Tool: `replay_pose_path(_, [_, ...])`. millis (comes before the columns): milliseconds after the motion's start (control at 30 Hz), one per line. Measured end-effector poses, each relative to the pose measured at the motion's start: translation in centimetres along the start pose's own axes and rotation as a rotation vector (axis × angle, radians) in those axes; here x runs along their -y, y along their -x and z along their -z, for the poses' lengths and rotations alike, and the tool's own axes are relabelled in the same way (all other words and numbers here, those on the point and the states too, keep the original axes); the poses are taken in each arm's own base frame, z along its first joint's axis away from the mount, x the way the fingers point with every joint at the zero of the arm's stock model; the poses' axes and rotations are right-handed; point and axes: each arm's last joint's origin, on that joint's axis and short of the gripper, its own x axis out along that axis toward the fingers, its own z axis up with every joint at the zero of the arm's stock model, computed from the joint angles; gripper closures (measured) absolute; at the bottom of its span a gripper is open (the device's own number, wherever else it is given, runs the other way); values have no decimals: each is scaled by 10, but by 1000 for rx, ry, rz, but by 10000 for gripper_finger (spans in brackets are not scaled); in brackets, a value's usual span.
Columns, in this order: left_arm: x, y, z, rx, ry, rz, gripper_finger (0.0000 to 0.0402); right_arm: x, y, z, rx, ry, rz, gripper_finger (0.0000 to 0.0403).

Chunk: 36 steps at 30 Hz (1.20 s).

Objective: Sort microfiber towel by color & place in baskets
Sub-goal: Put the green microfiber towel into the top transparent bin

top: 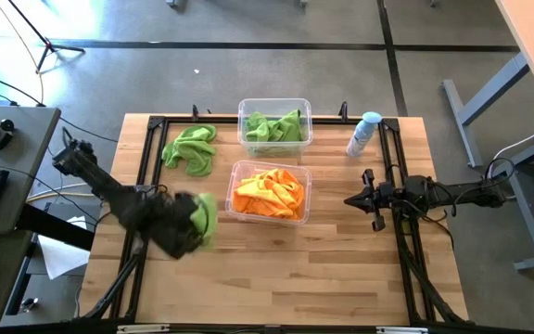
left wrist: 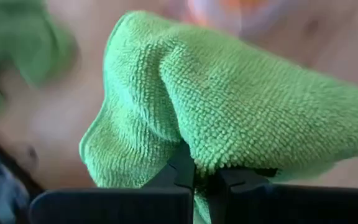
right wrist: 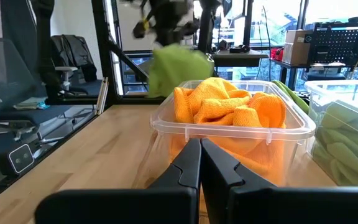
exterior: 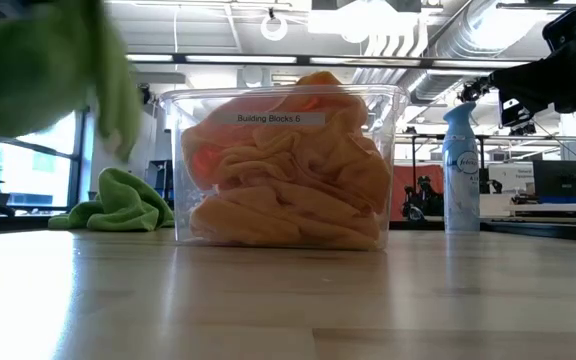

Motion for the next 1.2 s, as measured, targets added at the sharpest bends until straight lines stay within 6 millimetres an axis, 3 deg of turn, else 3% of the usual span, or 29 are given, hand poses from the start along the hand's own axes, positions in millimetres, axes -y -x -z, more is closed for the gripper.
replay_pose_path(333, [-52,11,-119,245,-25,-156,401,0,0,0,0,0,0,403])
replay_pose_path(600, [-101,13,-214,519,40,-78,401,0,0,0,0,0,0,403])
replay_pose_path(700, [-113,-5,-243,548,99,-40,401,0,0,0,0,0,0,403])
replay_pose_path(967, [-121,-73,-310,443,207,-50,401,0,0,0,0,0,0,403])
replay_pose_path(1200, [-131,-132,-342,317,428,1,401,0,0,0,0,0,0,403])
